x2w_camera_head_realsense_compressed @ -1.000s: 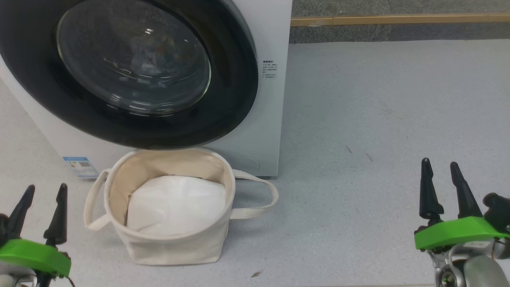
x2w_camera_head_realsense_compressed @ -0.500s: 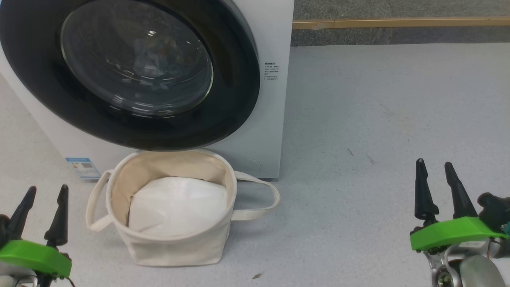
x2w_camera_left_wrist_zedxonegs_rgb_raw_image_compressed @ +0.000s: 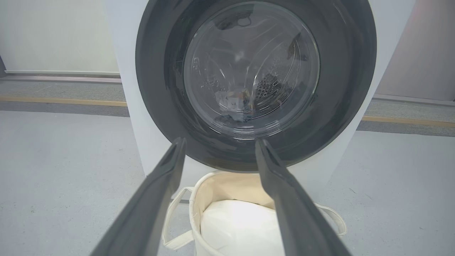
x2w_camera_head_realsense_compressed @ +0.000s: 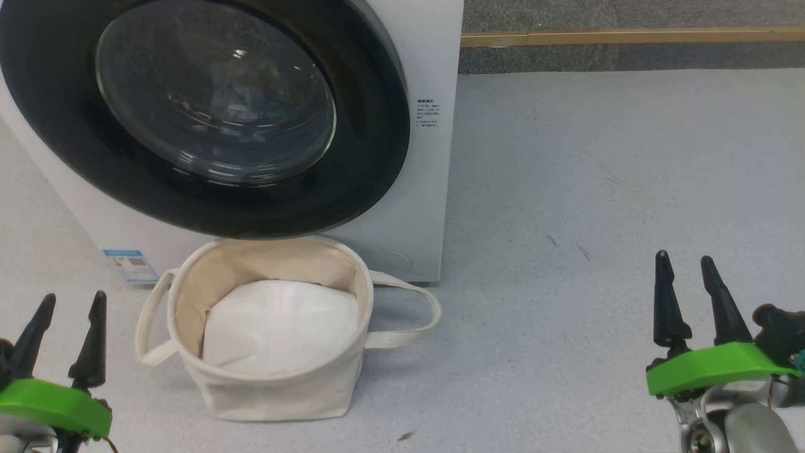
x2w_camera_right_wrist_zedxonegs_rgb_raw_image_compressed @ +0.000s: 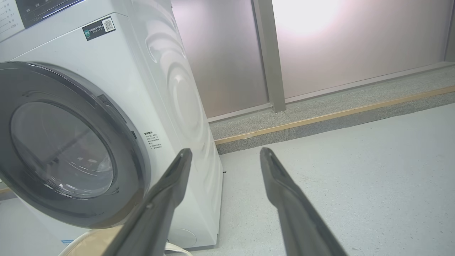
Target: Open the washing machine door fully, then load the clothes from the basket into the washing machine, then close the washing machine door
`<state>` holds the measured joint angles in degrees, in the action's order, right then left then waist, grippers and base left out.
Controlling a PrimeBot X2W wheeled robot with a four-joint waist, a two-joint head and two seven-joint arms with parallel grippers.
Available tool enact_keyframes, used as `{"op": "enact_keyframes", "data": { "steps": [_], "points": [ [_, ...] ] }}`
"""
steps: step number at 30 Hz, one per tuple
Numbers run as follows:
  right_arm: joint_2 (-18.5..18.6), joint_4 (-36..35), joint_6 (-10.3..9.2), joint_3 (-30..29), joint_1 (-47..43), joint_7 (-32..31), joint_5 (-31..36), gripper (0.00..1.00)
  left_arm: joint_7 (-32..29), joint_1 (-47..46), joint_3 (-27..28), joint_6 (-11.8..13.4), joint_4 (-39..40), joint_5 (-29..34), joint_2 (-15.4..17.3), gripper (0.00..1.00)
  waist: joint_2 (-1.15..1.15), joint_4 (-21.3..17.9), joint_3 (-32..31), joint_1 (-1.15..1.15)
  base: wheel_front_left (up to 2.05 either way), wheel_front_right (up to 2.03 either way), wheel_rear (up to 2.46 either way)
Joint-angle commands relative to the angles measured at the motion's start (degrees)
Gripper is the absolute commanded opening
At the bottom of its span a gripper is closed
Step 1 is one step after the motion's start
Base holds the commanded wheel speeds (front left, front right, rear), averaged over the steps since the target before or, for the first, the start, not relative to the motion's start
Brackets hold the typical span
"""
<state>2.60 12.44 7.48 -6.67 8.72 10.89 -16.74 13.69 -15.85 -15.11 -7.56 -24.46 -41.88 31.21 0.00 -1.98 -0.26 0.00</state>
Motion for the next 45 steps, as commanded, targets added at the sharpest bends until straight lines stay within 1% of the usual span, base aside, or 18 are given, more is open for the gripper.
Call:
{"op": "enact_keyframes", "data": {
  "steps": [1, 11, 17, 18, 24, 28, 31, 35, 45],
  "points": [
    [0.3, -1.9, 0.01, 1.4, 0.6, -0.2, 0.1, 1.00, 0.7, -3.1, 2.5, 0.1, 1.4, -0.2, 3.2, 1.00, 0.00, 0.0, 0.0, 0.00, 0.00, 0.00, 0.00],
    [0.3, -1.9, 0.01, 1.4, 0.7, -0.3, 0.2, 1.00, 0.9, -3.3, 2.6, 0.1, 1.7, -0.8, 3.2, 1.00, 0.00, 0.0, 0.1, 0.00, 0.00, 0.00, 0.00],
    [0.3, -1.9, 0.01, 1.5, 0.7, -0.2, 0.1, 1.00, 0.9, -3.4, 1.5, 0.1, 2.4, -1.4, 3.4, 1.00, 0.00, 0.1, 0.1, 0.00, 0.00, 0.00, 0.00],
    [0.0, 0.1, 0.00, 0.1, 0.0, -0.1, 0.0, 0.00, 0.1, 0.0, -0.9, 0.0, 1.0, -1.2, 0.2, 0.00, 0.00, 0.1, 0.1, 0.00, 0.00, 0.00, 0.00],
    [-0.5, 5.3, 0.01, 0.2, -2.6, -0.2, -0.5, 0.00, -0.2, 4.2, -3.2, 0.0, -1.9, -1.5, -4.8, 0.00, 0.00, 0.1, 0.1, 0.00, 0.00, 0.00, 0.00],
    [-0.5, 5.3, 0.01, 0.1, -2.6, -0.7, -2.3, 0.00, -0.7, 4.4, -2.6, 0.0, -1.6, -2.7, -5.3, 0.00, 0.00, 0.2, 0.1, 0.04, 0.00, 0.00, 0.00],
    [-0.5, 5.1, 0.01, 0.1, -2.6, -1.1, -4.1, 0.00, -1.2, 4.6, -2.0, 0.0, -1.2, -3.9, -5.9, 0.00, 0.00, 0.2, 0.0, 0.13, 0.00, 0.00, 0.00],
    [-0.5, 5.0, 0.01, 0.2, -2.7, -1.6, -6.6, 0.00, -1.8, 4.8, -1.3, 0.0, -0.9, -5.5, -6.6, 0.00, 0.00, 0.3, 0.1, 0.02, 0.00, 0.00, 0.00],
    [-0.4, 4.6, 0.01, 0.2, -2.7, -3.1, -13.2, 0.00, -3.5, 5.2, 0.9, 0.0, 0.2, -9.8, -8.7, 0.00, 0.00, 0.4, 0.2, 0.00, 0.00, 0.00, 0.00]
  ]
}}
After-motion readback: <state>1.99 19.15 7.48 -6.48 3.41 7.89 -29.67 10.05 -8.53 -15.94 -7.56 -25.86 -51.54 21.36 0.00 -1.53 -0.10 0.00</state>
